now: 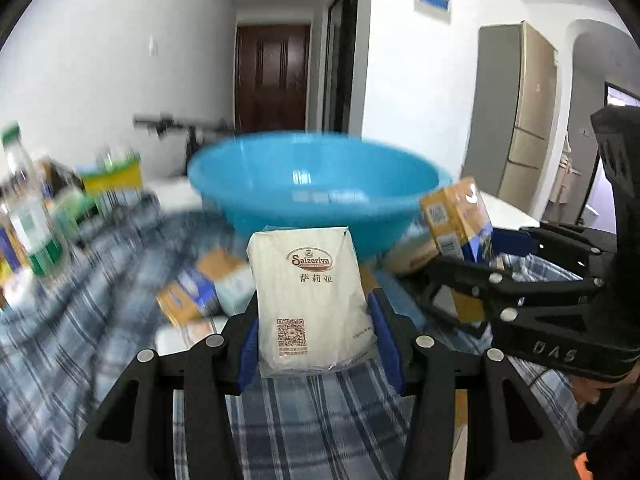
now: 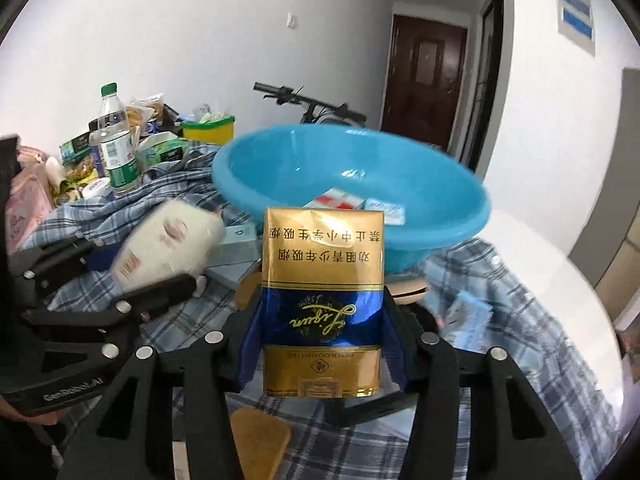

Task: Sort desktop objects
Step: 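Carry the Saizeriya pack and the gold-blue pack over the basin with both grippers, then open the left gripper dropping the Saizeriya pack while the right gripper lowers the gold-blue pack into the basin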

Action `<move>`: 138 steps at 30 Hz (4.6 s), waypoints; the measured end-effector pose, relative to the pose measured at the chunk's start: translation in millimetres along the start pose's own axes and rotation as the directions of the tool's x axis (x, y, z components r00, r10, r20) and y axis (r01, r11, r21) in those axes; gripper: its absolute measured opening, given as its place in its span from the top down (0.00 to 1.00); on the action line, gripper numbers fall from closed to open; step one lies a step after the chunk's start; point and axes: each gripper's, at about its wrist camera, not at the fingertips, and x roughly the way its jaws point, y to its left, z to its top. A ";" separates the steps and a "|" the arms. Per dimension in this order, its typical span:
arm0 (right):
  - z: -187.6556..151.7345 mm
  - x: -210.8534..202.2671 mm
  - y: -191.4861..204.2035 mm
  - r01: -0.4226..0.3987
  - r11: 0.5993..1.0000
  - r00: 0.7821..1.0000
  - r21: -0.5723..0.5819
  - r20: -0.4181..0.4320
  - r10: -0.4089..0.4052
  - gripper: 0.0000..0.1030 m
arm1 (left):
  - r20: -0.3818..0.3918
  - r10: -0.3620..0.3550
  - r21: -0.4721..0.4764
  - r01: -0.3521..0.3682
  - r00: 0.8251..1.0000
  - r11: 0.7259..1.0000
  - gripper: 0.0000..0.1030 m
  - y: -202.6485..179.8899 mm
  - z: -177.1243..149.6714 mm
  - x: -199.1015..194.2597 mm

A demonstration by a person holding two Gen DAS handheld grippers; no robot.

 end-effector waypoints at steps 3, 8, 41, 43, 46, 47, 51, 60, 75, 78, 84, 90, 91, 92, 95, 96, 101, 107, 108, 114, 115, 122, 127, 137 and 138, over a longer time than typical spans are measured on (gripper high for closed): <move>-0.4 -3.9 0.3 -0.008 1.000 1.000 0.000 0.011 0.008 0.51 | 0.030 -0.056 -0.007 0.056 0.998 0.998 0.49 -4.3 2.0 -5.6; -3.9 4.0 1.5 -0.015 1.000 1.000 0.003 -0.020 0.015 0.51 | -0.061 -0.034 0.043 0.036 0.998 0.998 0.49 -11.2 -0.1 3.2; -10.5 7.5 -16.3 -0.038 0.999 0.998 0.030 -0.052 0.039 0.51 | -0.159 0.050 0.037 -0.045 0.986 0.998 0.53 -8.2 -2.4 34.5; -9.6 4.7 -14.4 -0.036 0.999 0.998 0.036 -0.040 0.037 0.51 | -0.100 0.055 0.034 -0.052 0.993 0.998 0.53 -11.1 0.3 26.1; -7.1 -3.6 -13.0 -0.029 0.998 1.000 0.050 0.004 0.028 0.51 | 0.030 0.047 0.016 -0.047 0.998 0.999 0.53 -12.1 5.0 7.0; -5.9 -8.3 -12.7 -0.022 0.998 0.999 0.054 0.030 0.020 0.51 | 0.076 0.057 0.021 -0.058 0.996 0.998 0.53 -13.9 7.1 -2.1; -1.9 -34.3 -7.5 0.034 0.998 0.980 0.043 0.193 -0.042 0.51 | 0.322 0.117 0.060 -0.144 0.939 0.988 0.53 -24.5 11.4 -40.5; -8.3 -96.6 9.8 0.138 0.987 0.819 0.077 0.552 -0.158 0.51 | 0.564 0.151 0.084 -0.239 0.812 0.967 0.53 -42.5 7.9 -80.7; -5.0 -101.2 21.8 0.188 0.976 0.796 0.107 0.566 -0.215 0.51 | 0.591 0.214 0.046 -0.297 0.778 0.954 0.53 -47.7 15.1 -97.9; 2.8 -101.1 20.9 0.198 0.975 0.800 0.105 0.557 -0.222 0.50 | 0.573 0.227 0.050 -0.309 0.788 0.950 0.53 -45.9 26.0 -94.0; 27.5 -97.6 9.1 0.198 0.972 0.803 0.124 0.548 -0.233 0.50 | 0.546 0.238 0.040 -0.308 0.803 0.951 0.53 -33.7 55.2 -78.4; 59.5 -84.6 -8.7 0.201 0.970 0.802 0.138 0.545 -0.244 0.50 | 0.512 0.228 0.034 -0.285 0.828 0.958 0.53 -23.4 95.7 -47.4; 64.6 -81.4 -10.6 0.203 0.969 0.805 0.140 0.540 -0.246 0.50 | 0.505 0.228 0.033 -0.283 0.833 0.959 0.53 -22.2 102.1 -41.1; 71.2 -76.9 -15.0 0.201 0.969 0.806 0.147 0.537 -0.248 0.50 | 0.498 0.226 0.027 -0.276 0.837 0.961 0.53 -19.1 109.0 -34.7; 87.9 -61.4 -26.2 0.193 0.968 0.819 0.161 0.517 -0.249 0.50 | 0.501 0.215 -0.008 -0.244 0.838 0.970 0.53 -8.1 126.8 -17.3; 94.1 -54.5 -30.1 0.187 0.968 0.823 0.167 0.511 -0.247 0.50 | 0.521 0.229 -0.012 -0.261 0.822 0.965 0.53 -5.9 134.1 -10.7; 117.1 -22.0 -45.1 0.220 0.957 0.829 0.189 0.481 -0.286 0.50 | 0.548 0.207 0.014 -0.256 0.811 0.967 0.53 -0.6 160.9 19.3; 132.1 3.7 -54.8 0.239 0.948 0.822 0.211 0.476 -0.314 0.50 | 0.533 0.201 0.016 -0.247 0.822 0.969 0.53 0.1 184.2 53.1; 133.9 5.6 -55.8 0.241 0.947 0.822 0.212 0.475 -0.315 0.50 | 0.529 0.205 0.012 -0.248 0.824 0.969 0.52 1.1 186.3 56.7; 143.6 14.0 -61.6 0.252 0.946 0.818 0.205 0.477 -0.321 0.50 | 0.509 0.225 -0.014 -0.253 0.831 0.967 0.53 11.5 194.1 69.6; 143.5 14.8 -60.9 0.248 0.947 0.820 0.202 0.477 -0.316 0.50 | 0.507 0.229 -0.015 -0.257 0.831 0.966 0.53 12.8 194.3 70.9; 143.4 20.1 -57.4 0.232 0.956 0.834 0.179 0.470 -0.290 0.50 | 0.454 0.240 -0.015 -0.262 0.858 0.965 0.53 18.7 199.1 78.5; 162.9 50.1 -65.4 0.141 0.982 0.953 0.127 0.251 -0.170 0.50 | 0.229 0.209 0.060 -0.228 0.951 0.972 0.52 19.4 216.0 110.0; 155.7 121.2 -96.2 0.025 0.979 0.994 0.200 -0.113 -0.002 0.50 | -0.200 0.221 0.088 -0.208 0.954 0.974 0.52 41.3 203.8 176.1; 154.5 129.3 -100.4 0.020 0.977 0.990 0.214 -0.143 0.011 0.50 | -0.235 0.220 0.085 -0.206 0.947 0.975 0.52 41.7 197.5 184.0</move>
